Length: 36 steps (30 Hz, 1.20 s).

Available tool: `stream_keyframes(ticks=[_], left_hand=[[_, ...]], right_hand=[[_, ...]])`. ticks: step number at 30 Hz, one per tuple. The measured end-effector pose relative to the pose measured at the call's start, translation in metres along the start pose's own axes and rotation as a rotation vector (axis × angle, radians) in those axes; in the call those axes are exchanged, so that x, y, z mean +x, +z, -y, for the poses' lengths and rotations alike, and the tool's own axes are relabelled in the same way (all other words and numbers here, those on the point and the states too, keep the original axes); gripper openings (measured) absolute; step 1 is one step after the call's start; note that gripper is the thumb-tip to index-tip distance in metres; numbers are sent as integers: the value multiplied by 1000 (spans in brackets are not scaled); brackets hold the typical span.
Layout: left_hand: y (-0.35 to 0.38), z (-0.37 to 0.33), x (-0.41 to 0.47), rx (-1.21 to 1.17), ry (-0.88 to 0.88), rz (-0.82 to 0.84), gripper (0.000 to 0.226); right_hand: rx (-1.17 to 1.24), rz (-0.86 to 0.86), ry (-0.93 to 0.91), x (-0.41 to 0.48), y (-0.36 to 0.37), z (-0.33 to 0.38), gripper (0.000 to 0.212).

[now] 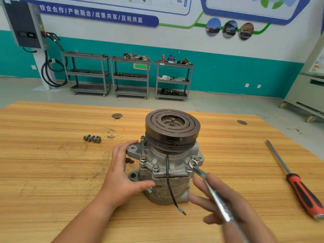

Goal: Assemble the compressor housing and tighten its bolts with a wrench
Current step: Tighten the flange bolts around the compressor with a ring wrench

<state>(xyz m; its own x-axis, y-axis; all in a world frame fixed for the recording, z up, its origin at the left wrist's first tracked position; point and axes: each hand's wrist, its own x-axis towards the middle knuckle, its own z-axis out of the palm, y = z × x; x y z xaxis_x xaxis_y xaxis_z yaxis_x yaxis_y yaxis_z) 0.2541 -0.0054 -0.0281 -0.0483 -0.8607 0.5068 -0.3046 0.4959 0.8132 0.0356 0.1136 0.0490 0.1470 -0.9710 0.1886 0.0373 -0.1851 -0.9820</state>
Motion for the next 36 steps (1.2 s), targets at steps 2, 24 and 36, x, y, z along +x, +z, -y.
stream_keyframes(ticks=[2, 24, 36], left_hand=[[0, 0, 0, 4, -4, 3, 93], [0, -6, -1, 35, -22, 8, 94], [2, -5, -1, 17, -12, -2, 93]], right_hand=[[-41, -187, -350, 9, -17, 0, 30], [216, 750, 42, 157, -103, -18, 39], [39, 28, -112, 72, -79, -25, 37]])
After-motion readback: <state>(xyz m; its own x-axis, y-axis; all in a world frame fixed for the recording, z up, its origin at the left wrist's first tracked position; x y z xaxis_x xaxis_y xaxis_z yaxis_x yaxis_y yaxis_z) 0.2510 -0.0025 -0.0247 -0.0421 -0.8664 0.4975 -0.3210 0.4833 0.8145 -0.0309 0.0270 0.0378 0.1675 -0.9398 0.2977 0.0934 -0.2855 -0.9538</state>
